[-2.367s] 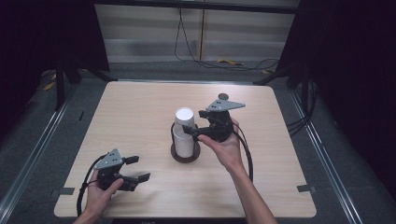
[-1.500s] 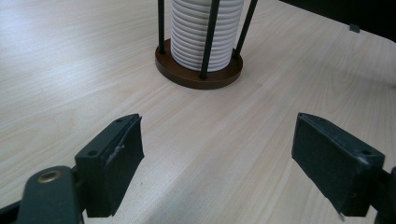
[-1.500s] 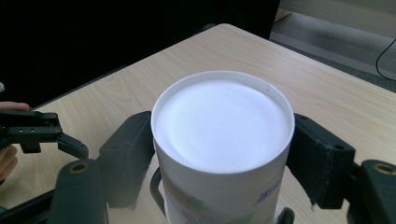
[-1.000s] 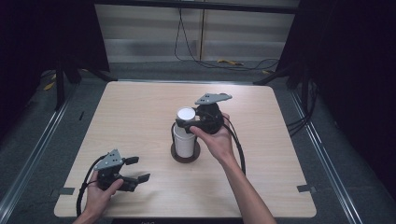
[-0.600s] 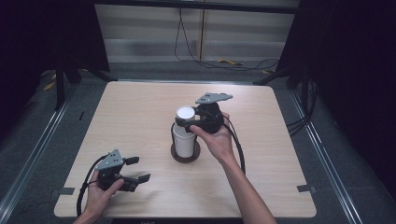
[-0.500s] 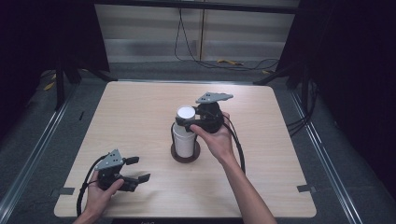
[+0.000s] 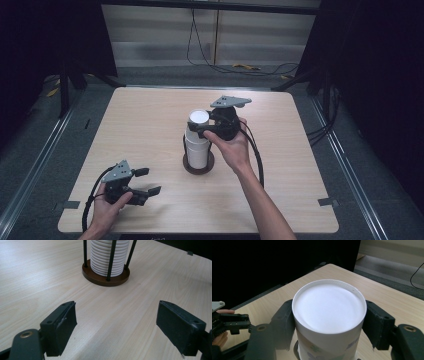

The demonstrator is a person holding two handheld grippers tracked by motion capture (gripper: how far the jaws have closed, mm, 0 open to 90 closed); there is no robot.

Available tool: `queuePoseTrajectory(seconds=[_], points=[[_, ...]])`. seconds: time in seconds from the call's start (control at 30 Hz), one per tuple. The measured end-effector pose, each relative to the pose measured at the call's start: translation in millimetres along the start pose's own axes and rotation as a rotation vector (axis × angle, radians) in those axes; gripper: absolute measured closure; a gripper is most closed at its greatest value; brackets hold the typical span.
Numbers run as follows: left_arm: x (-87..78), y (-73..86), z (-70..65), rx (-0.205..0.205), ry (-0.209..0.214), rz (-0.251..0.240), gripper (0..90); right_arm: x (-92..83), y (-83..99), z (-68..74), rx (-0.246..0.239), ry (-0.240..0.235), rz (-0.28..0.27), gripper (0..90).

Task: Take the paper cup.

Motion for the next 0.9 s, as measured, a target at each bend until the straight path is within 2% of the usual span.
queuePoseTrajectory(seconds=[0.33,0.4,0.5,0.6,0.73,0.77,0.9], points=[[0.7,0.1,-1.3,-0.012,0.015,-0.002,16.5,-4.2,-3.3,-1.1,0.013,-0.001,-0.013,33.4],[1.8,0.6,-0.5,-0.025,0.021,-0.001,16.5,-6.1,-5.9,-2.2,0.018,0.013,-0.023,33.5],[6.6,0.3,1.3,-0.066,0.023,-0.011,16.5,-6.6,-7.5,-2.4,0.035,0.011,-0.040,33.5],[7.9,0.8,1.9,-0.066,0.023,-0.004,16.5,-6.0,-7.9,-1.3,0.033,0.011,-0.044,33.6],[8.6,1.1,2.6,-0.086,0.024,-0.007,16.5,-9.0,-11.8,-1.9,0.039,0.005,-0.060,33.6],[8.4,1.1,1.6,-0.098,0.043,-0.002,16.6,-9.7,-13.0,-2.1,0.038,0.000,-0.062,33.6],[7.5,-2.4,0.4,-0.098,0.052,-0.012,16.6,-13.0,-17.8,-2.9,0.041,-0.001,-0.077,33.7]])
Point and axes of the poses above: each handheld gripper's, and its own axes: x roughly forward along the jaws, y roughly out of its underside, z roughly to its left, the point moved 8 cm from there along x, roughly forward along the jaws, and after that the axes turned 4 degrees about y, right-handed, at the moved point
